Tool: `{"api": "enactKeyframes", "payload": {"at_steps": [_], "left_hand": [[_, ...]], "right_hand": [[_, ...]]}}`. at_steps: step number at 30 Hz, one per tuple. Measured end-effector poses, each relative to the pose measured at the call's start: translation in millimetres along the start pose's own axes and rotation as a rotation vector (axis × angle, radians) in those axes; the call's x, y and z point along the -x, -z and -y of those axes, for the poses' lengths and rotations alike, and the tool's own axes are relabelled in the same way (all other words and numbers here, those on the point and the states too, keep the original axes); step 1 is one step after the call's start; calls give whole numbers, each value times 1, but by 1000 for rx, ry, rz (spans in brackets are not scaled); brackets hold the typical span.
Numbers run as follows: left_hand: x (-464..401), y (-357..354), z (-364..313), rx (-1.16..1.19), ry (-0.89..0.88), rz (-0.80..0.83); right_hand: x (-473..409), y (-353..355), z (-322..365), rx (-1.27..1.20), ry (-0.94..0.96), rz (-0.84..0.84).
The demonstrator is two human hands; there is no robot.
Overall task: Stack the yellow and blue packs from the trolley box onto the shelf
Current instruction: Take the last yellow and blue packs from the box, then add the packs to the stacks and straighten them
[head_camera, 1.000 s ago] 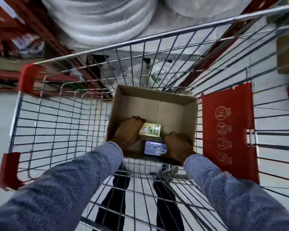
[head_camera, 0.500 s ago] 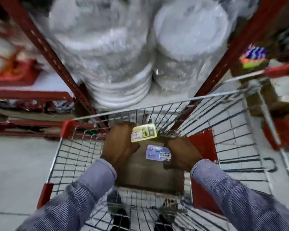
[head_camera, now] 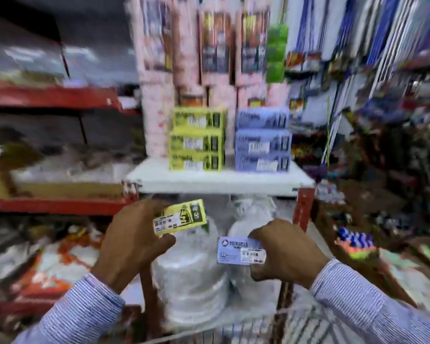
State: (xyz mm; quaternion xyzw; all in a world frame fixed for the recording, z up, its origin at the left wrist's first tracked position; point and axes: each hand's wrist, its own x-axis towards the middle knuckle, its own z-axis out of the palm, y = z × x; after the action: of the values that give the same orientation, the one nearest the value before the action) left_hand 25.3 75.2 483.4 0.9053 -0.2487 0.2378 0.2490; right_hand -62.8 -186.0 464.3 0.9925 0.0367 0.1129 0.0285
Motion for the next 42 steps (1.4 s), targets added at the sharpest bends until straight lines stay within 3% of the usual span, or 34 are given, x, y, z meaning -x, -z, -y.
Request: {"api": "enactKeyframes", "payload": {"at_steps": [7, 12, 19, 28, 42], "left_hand": [[-74, 56, -28, 4, -139, -206], [-130, 64, -35, -6, -223, -230], [-187, 50, -32, -49, -280, -179], [-221, 22, -26, -84, -298, -87], [-235, 3, -5, 90, -241, -65]], "right_hand": [[-36, 100, -33, 78, 25, -388], [-65, 143, -57, 130, -15, -512], [-112, 166, -77, 193, -104, -507], [-145, 146, -98, 218, -172, -393], [-147, 126, -105, 43, -178, -484]]}}
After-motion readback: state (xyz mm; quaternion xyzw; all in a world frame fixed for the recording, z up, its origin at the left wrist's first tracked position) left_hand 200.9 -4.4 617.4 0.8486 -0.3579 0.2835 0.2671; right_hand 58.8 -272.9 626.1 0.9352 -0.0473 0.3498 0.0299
